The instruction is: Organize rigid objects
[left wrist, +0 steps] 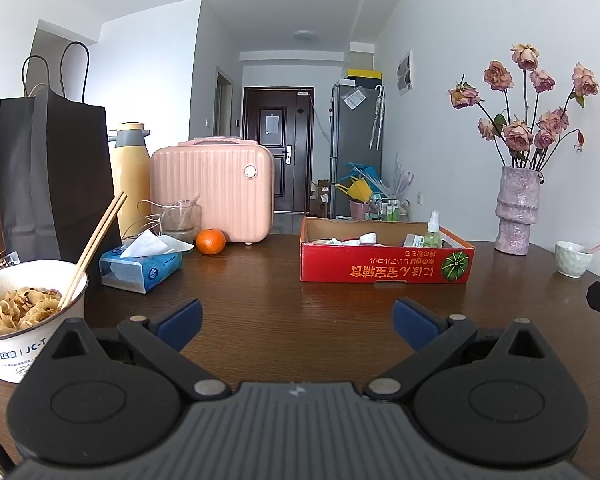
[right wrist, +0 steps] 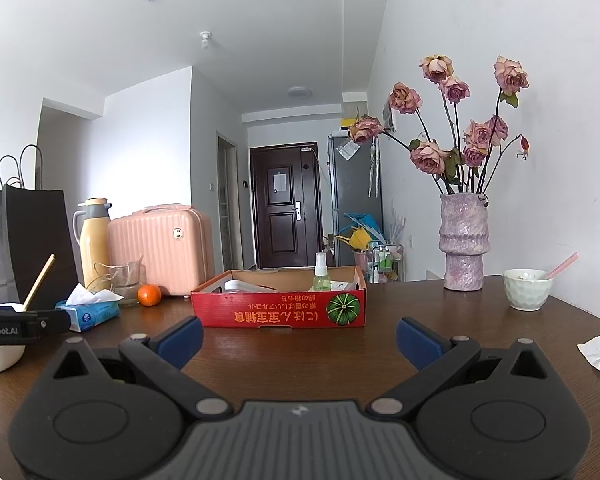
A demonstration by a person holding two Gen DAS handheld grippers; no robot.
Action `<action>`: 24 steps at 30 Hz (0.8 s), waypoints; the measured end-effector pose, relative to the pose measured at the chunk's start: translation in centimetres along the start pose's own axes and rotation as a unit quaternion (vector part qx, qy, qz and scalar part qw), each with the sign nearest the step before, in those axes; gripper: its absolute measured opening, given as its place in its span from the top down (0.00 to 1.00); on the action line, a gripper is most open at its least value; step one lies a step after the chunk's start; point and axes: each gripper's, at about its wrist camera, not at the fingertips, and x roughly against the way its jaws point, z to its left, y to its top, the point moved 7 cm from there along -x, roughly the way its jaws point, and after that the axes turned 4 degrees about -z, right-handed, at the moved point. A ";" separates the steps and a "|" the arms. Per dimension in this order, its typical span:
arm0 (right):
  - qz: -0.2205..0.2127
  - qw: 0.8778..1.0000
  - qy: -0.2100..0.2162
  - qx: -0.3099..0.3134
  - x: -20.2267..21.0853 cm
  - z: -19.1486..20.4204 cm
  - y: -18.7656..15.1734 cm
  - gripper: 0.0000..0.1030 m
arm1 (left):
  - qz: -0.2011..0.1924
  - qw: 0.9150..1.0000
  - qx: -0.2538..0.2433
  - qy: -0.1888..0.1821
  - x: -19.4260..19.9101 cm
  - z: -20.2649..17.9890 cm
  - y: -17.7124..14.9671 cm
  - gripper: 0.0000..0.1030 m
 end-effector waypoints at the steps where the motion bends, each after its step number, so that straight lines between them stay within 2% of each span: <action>1: 0.001 1.000 0.000 0.000 -0.1 0.0 -0.1 0.00 | 0.000 1.000 0.000 0.000 0.0 0.0 0.0 0.00; 24: 0.006 1.000 0.000 0.000 -0.5 0.0 -0.5 0.00 | -0.001 1.000 -0.004 0.002 -0.2 0.0 -0.2 0.00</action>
